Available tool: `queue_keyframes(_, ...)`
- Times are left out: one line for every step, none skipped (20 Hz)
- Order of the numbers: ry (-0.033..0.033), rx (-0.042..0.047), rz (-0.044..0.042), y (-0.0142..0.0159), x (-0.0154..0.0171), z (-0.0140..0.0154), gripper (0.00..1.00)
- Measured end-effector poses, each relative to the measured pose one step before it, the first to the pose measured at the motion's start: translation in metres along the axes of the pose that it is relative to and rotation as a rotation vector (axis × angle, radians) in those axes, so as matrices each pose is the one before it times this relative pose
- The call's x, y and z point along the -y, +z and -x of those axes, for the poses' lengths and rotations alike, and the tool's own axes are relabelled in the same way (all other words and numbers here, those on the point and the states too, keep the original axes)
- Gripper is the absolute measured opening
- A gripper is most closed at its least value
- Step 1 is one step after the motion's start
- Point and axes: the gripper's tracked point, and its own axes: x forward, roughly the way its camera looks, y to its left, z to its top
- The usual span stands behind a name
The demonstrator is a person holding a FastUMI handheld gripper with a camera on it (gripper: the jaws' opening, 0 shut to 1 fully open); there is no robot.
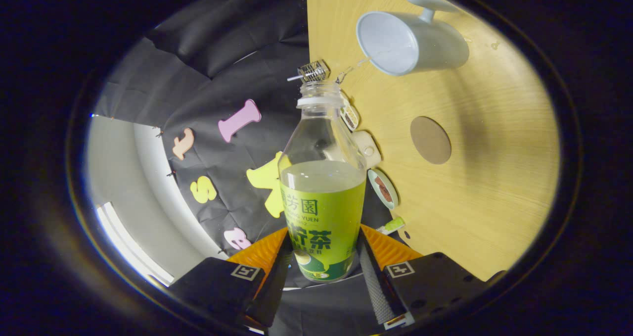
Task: Take the bottle from table, then pour the juice into the cup, finally place the bottle on the coaster
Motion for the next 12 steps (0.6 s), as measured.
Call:
queue_keyframes(0.00032, -0.00148, -0.00614, 0.00001, -0.00069, 0.00011, 0.77)
queue_keyframes(0.00127, -0.00380, -0.00517, 0.00031, -0.00164, 0.00036, 0.77)
queue_keyframes(0.00291, 0.00122, -0.00756, -0.00030, -0.00058, 0.00047, 0.77)
queue_keyframes(0.00376, -0.00129, -0.00811, 0.00066, -0.00157, -0.00017, 0.77)
queue_keyframes(0.00230, -0.00171, -0.01235, -0.00022, -0.00026, 0.00031, 0.77)
queue_keyframes(-0.00049, -0.00312, -0.01489, 0.00061, -0.00139, 0.00106, 0.77)
queue_keyframes(-0.00043, -0.00660, -0.01454, -0.00060, -0.00084, 0.00065, 0.77)
queue_keyframes(0.00286, -0.00149, -0.01375, -0.00031, -0.00259, 0.00018, 0.77)
queue_keyframes(0.00308, -0.00106, -0.00951, 0.00013, -0.00125, -0.00043, 0.77)
queue_keyframes(0.00221, -0.00048, -0.00471, 0.00010, -0.00087, -0.00095, 0.77)
queue_keyframes(0.00166, 0.00240, -0.00325, 0.00071, -0.00006, 0.00027, 0.77)
queue_keyframes(0.00120, 0.00085, -0.00543, -0.00023, -0.00062, -0.00046, 0.77)
